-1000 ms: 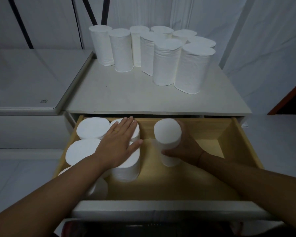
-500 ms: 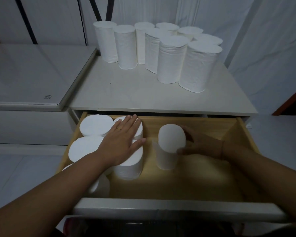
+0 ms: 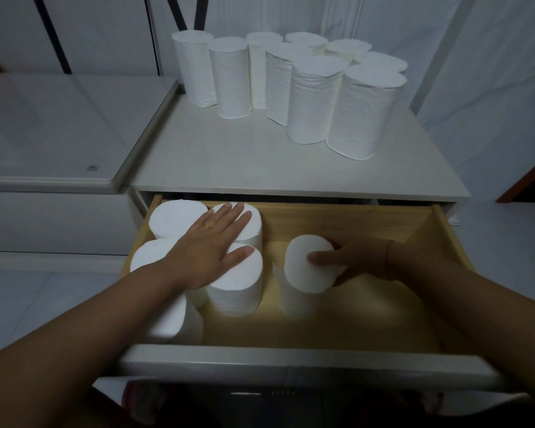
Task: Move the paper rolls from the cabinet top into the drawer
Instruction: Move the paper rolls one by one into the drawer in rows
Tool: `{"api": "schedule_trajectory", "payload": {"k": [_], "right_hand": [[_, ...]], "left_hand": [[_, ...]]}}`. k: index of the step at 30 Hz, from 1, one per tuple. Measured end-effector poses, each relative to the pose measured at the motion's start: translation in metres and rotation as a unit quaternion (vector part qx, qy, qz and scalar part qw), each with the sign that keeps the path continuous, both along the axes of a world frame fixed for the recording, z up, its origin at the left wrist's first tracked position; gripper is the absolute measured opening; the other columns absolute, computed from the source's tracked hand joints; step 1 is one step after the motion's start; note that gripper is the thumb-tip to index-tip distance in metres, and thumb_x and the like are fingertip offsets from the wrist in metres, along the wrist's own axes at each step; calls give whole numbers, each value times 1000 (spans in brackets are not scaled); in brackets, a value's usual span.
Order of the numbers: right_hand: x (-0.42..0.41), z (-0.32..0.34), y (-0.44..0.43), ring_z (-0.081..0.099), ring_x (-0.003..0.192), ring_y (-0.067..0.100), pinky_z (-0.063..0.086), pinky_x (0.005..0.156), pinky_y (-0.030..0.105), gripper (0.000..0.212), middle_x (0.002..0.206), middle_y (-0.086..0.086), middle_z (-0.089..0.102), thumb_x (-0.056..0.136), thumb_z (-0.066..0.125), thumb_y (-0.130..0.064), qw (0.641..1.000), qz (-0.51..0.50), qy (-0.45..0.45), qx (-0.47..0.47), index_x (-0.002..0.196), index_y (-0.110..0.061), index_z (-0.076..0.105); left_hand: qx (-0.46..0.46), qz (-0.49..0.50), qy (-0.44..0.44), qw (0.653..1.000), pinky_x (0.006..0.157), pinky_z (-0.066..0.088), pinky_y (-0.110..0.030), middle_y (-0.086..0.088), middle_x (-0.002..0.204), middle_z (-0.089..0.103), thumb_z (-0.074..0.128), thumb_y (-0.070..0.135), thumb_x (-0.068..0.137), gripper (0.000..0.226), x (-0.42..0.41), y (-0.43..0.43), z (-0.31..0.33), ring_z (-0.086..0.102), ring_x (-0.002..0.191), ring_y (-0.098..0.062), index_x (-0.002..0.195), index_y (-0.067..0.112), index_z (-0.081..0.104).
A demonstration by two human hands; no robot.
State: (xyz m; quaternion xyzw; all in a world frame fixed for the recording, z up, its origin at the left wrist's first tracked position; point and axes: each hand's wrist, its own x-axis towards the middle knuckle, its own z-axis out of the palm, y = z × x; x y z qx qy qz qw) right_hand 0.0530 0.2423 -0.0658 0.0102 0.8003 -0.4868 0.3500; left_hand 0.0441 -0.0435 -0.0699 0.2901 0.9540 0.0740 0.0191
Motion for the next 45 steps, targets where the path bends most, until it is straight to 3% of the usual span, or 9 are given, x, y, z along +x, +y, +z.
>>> {"api": "schedule_trajectory", "payload": {"k": [5,13,18,21,27,32,40,45], "right_hand": [[23,1,-4,60,101,24,59,74,35,49,122,6,53,80,66,-36,998,19,-49,25,122,-25,45],[41,-1,-12,62,95,19,58,72,27,46,121,8,54,82,62,-43,994,60,-57,68,117,-24,42],[39,5,-12,56,105,23,58,75,29,75,129,1,43,82,65,-39,990,117,-65,41,141,-39,19],[41,4,-13,59,104,23,58,77,33,61,124,1,50,84,63,-38,987,131,-80,39,136,-35,31],[48,4,-15,65,97,26,59,72,31,50,120,6,53,82,66,-33,991,78,-112,15,125,-29,40],[56,1,-20,61,97,24,57,68,25,41,115,2,50,84,63,-34,995,60,-78,31,116,-26,40],[65,-6,-30,59,92,21,57,62,22,43,106,-1,47,82,63,-39,997,-4,-68,32,112,-23,35],[71,-14,-45,59,95,23,57,57,24,57,108,1,46,78,67,-42,990,-92,-107,-6,115,-22,29]], "left_hand": [[-2,2,-4,1000,110,-15,-21,4,159,-7,23,54,95,66,1,2,0,-11,145,-11,151,25,1],[-9,4,-2,1000,114,-11,-25,3,159,-6,22,54,95,67,1,0,-1,-10,145,-12,151,24,2],[-5,3,-13,1000,113,-12,-25,4,159,-6,14,62,87,74,1,0,-1,-11,145,-11,151,25,1],[-5,4,-26,1000,114,-11,-27,4,159,-7,17,64,86,77,1,0,0,-12,145,-11,151,26,0],[-4,5,-30,1000,115,-10,-28,4,159,-8,15,66,84,79,2,0,0,-12,145,-11,151,26,0],[-8,6,-22,1000,115,-10,-28,4,159,-7,15,65,84,79,2,1,0,-12,145,-11,151,26,0],[-9,4,-20,1000,113,-11,-27,4,159,-7,14,65,84,79,2,0,-1,-11,145,-12,151,26,1],[-12,6,-19,1000,114,-10,-28,4,159,-7,14,65,85,78,0,0,-3,-11,145,-12,151,26,1]]}}
